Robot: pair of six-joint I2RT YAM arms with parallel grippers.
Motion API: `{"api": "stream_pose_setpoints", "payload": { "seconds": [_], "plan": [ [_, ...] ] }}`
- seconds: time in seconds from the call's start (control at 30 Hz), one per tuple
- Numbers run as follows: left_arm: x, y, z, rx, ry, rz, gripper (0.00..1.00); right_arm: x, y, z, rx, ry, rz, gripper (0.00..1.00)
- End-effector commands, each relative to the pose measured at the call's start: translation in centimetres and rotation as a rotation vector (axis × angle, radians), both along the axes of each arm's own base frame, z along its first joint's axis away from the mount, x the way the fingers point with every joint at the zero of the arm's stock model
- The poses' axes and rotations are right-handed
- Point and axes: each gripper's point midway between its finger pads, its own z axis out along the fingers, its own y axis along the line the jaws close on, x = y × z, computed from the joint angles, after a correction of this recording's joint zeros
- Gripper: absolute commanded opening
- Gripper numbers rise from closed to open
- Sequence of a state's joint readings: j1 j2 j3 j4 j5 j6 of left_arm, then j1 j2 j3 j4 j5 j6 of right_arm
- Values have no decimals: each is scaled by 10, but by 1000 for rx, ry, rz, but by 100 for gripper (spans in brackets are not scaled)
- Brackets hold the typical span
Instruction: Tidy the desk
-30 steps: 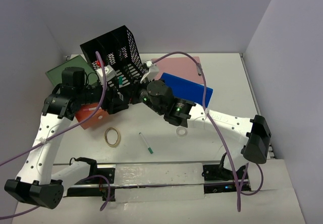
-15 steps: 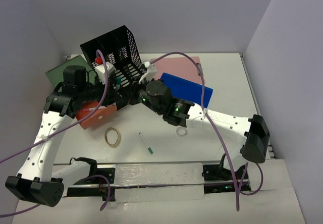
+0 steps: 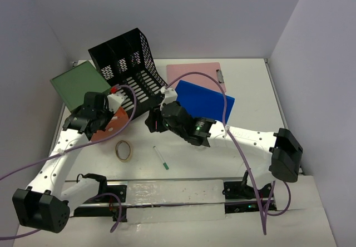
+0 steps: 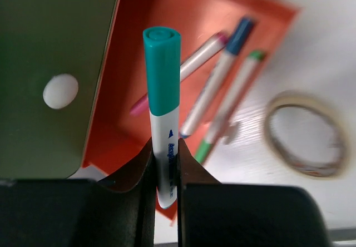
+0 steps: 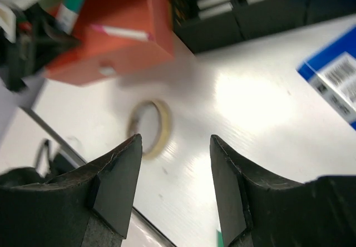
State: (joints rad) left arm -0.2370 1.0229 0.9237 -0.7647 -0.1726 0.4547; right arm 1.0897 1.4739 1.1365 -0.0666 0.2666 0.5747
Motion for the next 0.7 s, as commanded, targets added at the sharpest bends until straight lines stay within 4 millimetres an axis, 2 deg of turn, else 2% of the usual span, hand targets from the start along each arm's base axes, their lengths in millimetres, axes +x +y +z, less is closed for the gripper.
{"api": "stream_pose_setpoints", "payload": {
  "seconds": [0.0,0.07,0.1,0.13,0.27,0.33,0.43,0.57,0.6,0.67],
  "plan": [
    [22,34,16,200,-126,65,5,-6,-14,-24,-79,30,-7,59],
    [27,36,16,214,-142,79,9,-11,-15,-38,-119,48,12,60],
    [29,38,15,222,-144,84,12,-14,-16,-49,-156,65,21,60],
    [31,39,12,236,-141,88,19,-18,-17,-62,-198,86,38,61],
    [34,41,8,252,-134,96,31,-37,-16,-92,-304,135,100,63],
    [35,41,6,255,-124,99,40,-48,-20,-118,-403,167,126,64],
    [32,38,3,232,-100,91,56,-65,-20,-138,-490,181,171,64],
    [30,33,14,195,-118,87,61,-81,-22,-163,-573,212,221,64],
    [29,33,14,191,-115,86,61,-82,-21,-164,-574,217,228,63],
    [27,29,23,160,-126,85,62,-87,-21,-178,-603,248,251,59]
  ]
}}
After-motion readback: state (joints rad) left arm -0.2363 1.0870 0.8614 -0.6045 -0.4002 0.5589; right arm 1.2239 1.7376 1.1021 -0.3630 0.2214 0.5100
